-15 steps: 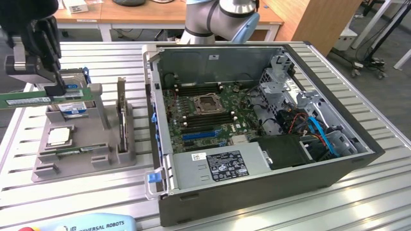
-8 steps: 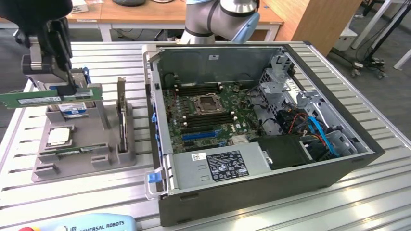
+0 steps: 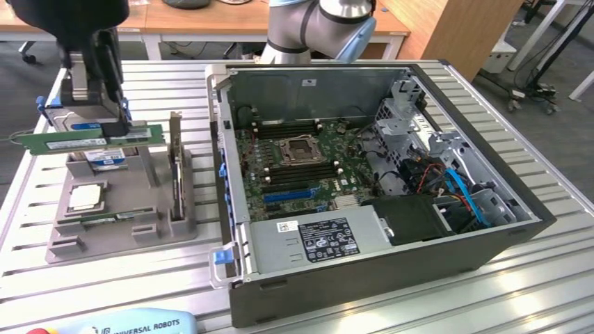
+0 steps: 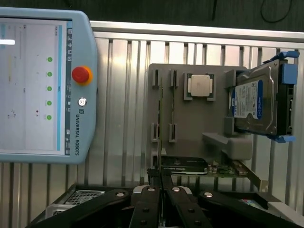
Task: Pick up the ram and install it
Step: 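Pick up the ram and move it above insertion slot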
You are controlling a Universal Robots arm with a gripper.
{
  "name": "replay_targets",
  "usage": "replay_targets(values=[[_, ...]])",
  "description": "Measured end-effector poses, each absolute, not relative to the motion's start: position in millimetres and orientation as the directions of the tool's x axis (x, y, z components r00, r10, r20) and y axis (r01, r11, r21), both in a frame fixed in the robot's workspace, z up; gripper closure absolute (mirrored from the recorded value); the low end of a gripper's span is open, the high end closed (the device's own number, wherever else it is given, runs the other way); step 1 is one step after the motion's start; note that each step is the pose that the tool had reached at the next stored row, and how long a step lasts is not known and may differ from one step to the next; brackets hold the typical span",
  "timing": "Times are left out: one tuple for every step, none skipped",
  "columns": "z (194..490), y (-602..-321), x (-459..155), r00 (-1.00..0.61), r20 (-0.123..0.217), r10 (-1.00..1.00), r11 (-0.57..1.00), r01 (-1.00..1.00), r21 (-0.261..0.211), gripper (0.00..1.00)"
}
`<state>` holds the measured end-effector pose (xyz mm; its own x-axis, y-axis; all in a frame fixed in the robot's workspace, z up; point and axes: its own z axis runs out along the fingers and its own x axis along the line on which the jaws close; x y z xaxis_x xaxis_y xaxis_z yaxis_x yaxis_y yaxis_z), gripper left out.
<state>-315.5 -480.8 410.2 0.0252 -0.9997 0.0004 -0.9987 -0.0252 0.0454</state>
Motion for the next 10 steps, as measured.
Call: replay_targets(values=[[410.2,-480.8,-313.0,0.025,0.0,-1.0,-0.025,-0.999,0.046,0.88],[410.1,-480.9,-310.9,0.025,0.0,-1.0,-0.025,-0.999,0.046,0.88],[410.1,-480.9,-308.3,0.025,0.0,-1.0,-0.025,-0.999,0.046,0.88],[410.1,-480.9,-305.9,0.025,0.0,-1.0,-0.025,-0.999,0.046,0.88],[410.2,-480.9,-303.4,0.025,0.0,-1.0,-0.025,-0.999,0.046,0.88],[410.1,-480.9,-301.0,0.025,0.0,-1.0,-0.025,-0.999,0.046,0.88],[410.1,-480.9,-298.5,0.025,0.0,-1.0,-0.025,-0.999,0.047,0.88],[410.1,-481.0,-295.9,0.025,0.0,-1.0,-0.025,-0.999,0.047,0.88],[410.1,-481.0,-293.3,0.025,0.0,-1.0,-0.025,-0.999,0.047,0.88],[410.1,-481.0,-290.4,0.025,0.0,-1.0,-0.025,-0.999,0.047,0.88]])
